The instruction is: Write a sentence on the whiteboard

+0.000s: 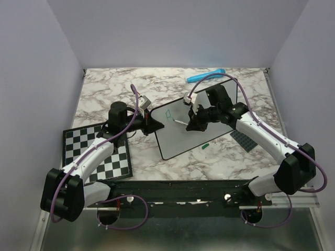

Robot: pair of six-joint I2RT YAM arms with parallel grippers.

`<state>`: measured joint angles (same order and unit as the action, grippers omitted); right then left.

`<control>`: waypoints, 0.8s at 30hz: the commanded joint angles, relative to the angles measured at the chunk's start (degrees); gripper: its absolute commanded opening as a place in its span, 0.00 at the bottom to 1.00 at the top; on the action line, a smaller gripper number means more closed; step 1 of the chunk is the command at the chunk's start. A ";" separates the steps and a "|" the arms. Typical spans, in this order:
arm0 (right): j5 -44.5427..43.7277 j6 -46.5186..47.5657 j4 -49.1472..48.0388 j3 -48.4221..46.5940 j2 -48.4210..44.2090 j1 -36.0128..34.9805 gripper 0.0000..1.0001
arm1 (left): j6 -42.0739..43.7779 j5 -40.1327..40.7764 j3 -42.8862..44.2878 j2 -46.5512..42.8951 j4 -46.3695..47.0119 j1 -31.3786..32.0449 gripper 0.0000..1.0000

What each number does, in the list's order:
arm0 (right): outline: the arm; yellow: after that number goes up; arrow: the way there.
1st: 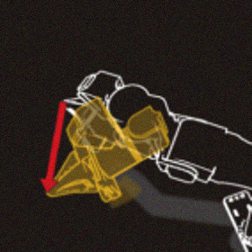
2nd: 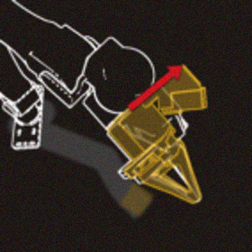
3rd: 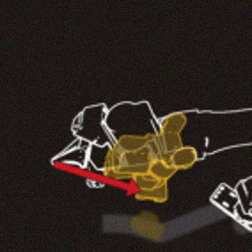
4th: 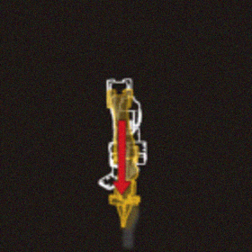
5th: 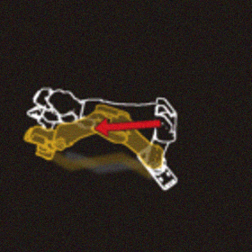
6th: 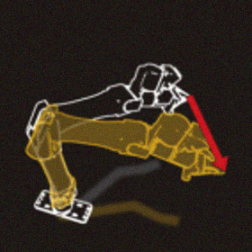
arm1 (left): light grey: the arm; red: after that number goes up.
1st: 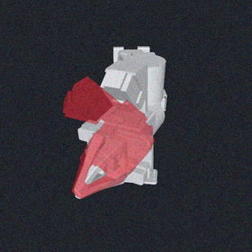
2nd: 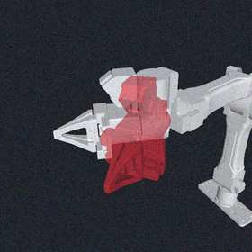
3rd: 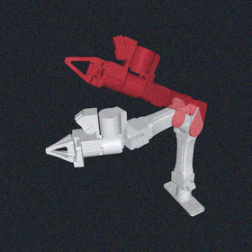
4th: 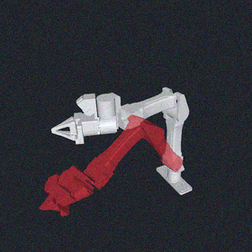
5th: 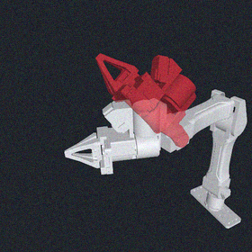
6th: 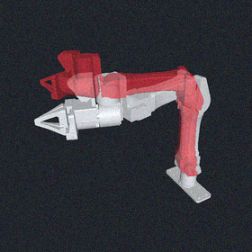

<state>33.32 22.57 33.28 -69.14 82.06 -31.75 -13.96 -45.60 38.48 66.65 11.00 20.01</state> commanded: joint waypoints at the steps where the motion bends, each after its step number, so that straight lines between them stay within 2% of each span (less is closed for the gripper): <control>1: 0.77 1.16 1.26 0.42 -2.25 0.46 0.01 | 6.75 6.41 -1.21 1.55 -9.16 0.20 0.00; 7: 1.05 0.29 1.26 -3.18 -5.07 0.55 0.01 | 6.75 6.32 -1.21 1.73 -9.16 0.21 0.00; 24: -0.89 -0.33 1.18 -6.70 0.99 0.81 0.00 | 6.92 5.97 -1.21 1.55 -9.25 0.29 0.00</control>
<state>33.36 22.83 33.98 -73.67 82.17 -31.35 -13.89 -45.65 38.50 66.65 10.96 20.01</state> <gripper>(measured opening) 0.078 0.099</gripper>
